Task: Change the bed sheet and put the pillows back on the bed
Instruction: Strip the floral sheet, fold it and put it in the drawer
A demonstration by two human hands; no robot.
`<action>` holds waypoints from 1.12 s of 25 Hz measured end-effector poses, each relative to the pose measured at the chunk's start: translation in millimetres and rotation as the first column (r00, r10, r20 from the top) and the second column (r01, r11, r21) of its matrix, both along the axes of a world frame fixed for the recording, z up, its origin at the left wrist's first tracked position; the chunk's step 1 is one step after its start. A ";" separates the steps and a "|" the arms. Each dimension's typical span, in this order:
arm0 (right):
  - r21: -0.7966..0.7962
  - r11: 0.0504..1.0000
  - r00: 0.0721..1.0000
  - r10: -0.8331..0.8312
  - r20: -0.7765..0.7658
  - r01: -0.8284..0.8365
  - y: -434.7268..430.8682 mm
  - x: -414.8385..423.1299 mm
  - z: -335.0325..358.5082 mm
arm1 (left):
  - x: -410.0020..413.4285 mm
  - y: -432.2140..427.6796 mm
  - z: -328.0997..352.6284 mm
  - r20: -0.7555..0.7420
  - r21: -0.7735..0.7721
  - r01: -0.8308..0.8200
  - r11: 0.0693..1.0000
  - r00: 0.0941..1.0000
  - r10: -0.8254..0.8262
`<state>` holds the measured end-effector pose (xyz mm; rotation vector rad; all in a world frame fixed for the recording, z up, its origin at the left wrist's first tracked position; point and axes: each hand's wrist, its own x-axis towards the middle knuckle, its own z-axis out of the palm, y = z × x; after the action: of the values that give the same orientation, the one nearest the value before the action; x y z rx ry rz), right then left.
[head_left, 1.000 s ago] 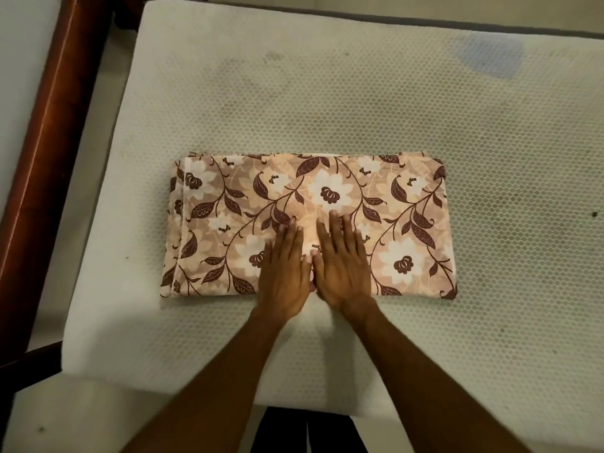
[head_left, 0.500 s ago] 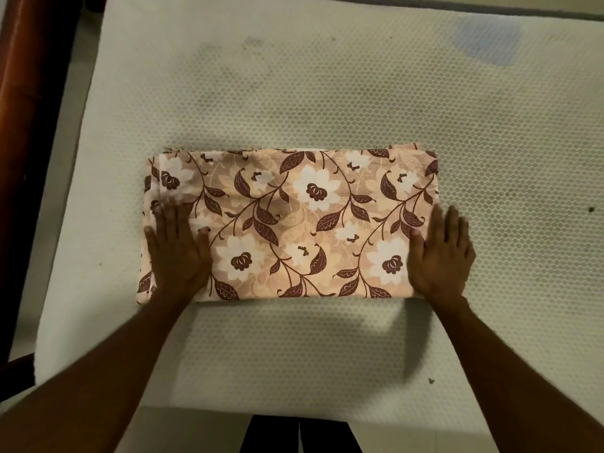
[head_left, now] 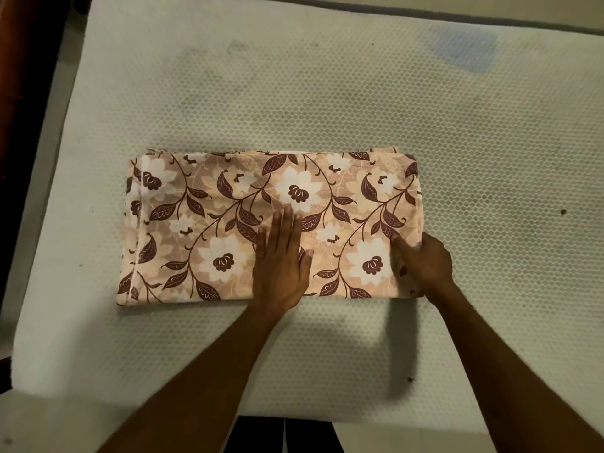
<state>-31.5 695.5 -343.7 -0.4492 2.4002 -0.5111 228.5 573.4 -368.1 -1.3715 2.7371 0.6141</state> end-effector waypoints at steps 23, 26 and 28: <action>-0.556 0.831 0.896 0.220 0.387 0.036 -102.2 118.6 144.7 | -20.6 30.5 107.1 -0.045 0.999 -0.012 0.051 0.295 0.955; -0.575 0.817 0.895 0.285 0.344 -0.039 -132.5 166.8 147.5 | 8.4 2.5 123.5 0.171 0.954 0.242 -0.175 0.036 0.985; -0.589 0.804 0.892 0.326 0.314 -0.086 -149.6 206.1 145.3 | 32.7 -10.2 124.6 0.303 0.895 0.361 -0.262 -0.062 0.951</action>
<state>174.7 545.9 -198.4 -0.7729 1.7411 -1.1041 261.2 563.2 -243.4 -1.7798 -0.2989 3.2630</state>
